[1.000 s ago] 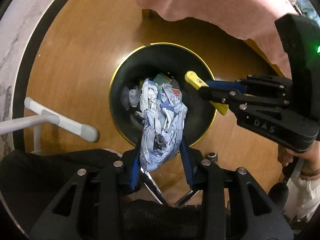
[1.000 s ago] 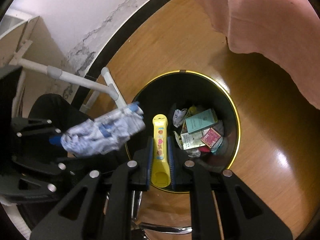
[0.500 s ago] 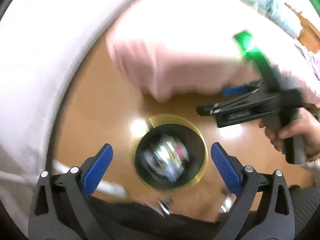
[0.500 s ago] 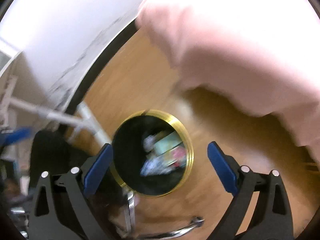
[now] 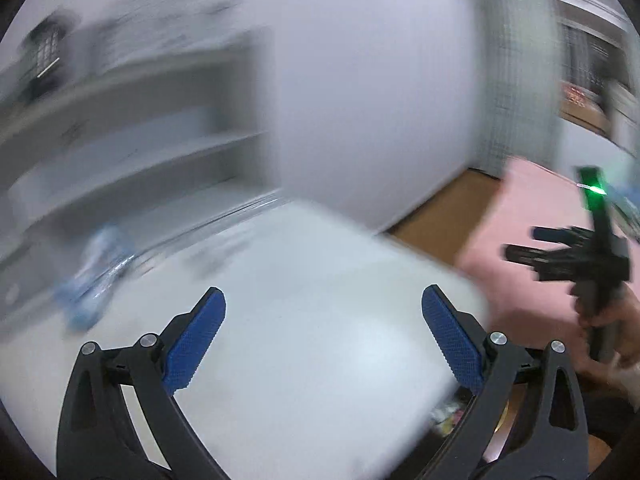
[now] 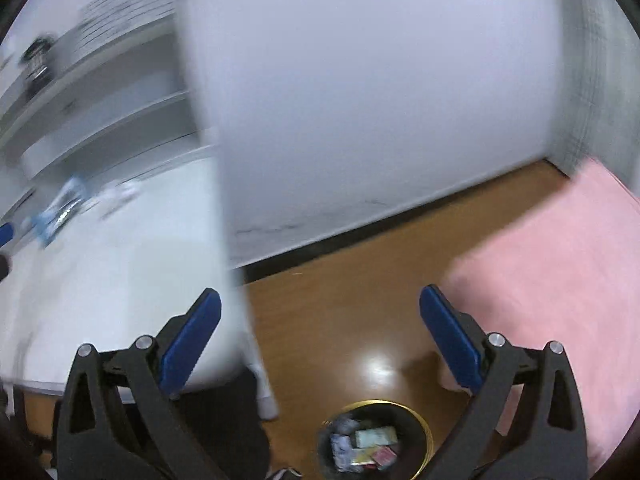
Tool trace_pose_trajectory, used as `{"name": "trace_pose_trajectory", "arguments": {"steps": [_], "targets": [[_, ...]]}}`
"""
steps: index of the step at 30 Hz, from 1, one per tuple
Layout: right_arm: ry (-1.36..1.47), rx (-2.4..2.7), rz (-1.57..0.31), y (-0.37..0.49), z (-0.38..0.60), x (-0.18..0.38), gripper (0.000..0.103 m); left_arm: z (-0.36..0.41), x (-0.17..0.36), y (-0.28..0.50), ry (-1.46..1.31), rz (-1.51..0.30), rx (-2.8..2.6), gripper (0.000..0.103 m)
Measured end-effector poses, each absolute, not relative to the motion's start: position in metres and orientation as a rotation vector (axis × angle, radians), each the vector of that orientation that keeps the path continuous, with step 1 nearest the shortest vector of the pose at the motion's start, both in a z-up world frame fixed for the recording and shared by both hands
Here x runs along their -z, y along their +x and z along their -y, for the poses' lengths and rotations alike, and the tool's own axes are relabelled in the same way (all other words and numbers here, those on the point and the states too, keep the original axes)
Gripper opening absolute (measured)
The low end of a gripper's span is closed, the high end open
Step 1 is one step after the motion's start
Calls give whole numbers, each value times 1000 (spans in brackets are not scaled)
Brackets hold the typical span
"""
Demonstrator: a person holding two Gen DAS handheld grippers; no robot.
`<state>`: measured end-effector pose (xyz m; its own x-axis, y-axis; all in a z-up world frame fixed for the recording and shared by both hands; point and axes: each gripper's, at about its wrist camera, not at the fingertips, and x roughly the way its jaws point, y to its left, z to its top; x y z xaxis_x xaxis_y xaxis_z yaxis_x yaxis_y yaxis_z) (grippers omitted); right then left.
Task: Collect trash
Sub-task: 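Open both tools to drop the toy and wrapper, then return to the desk, then grasp the white tissue with the right tool while the left tool grasps the blue-white snack bag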
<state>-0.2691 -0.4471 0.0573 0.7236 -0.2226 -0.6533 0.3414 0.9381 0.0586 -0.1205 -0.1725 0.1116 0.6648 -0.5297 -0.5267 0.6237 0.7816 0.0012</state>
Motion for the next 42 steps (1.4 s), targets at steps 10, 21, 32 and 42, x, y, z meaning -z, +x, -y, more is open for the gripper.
{"name": "trace_pose_trajectory", "arguments": {"steps": [10, 21, 32, 42], "targets": [[13, 19, -791, -153, 315, -52, 96, 11, -76, -11, 77, -749, 317, 96], [75, -194, -807, -38, 257, -53, 90, 27, -52, 82, 114, -813, 368, 96], [57, -190, -899, 54, 244, -29, 69, 52, -46, 156, 194, -865, 365, 94], [36, -191, -910, 56, 247, -21, 36, 53, -41, 161, 135, -881, 412, 39]]}}
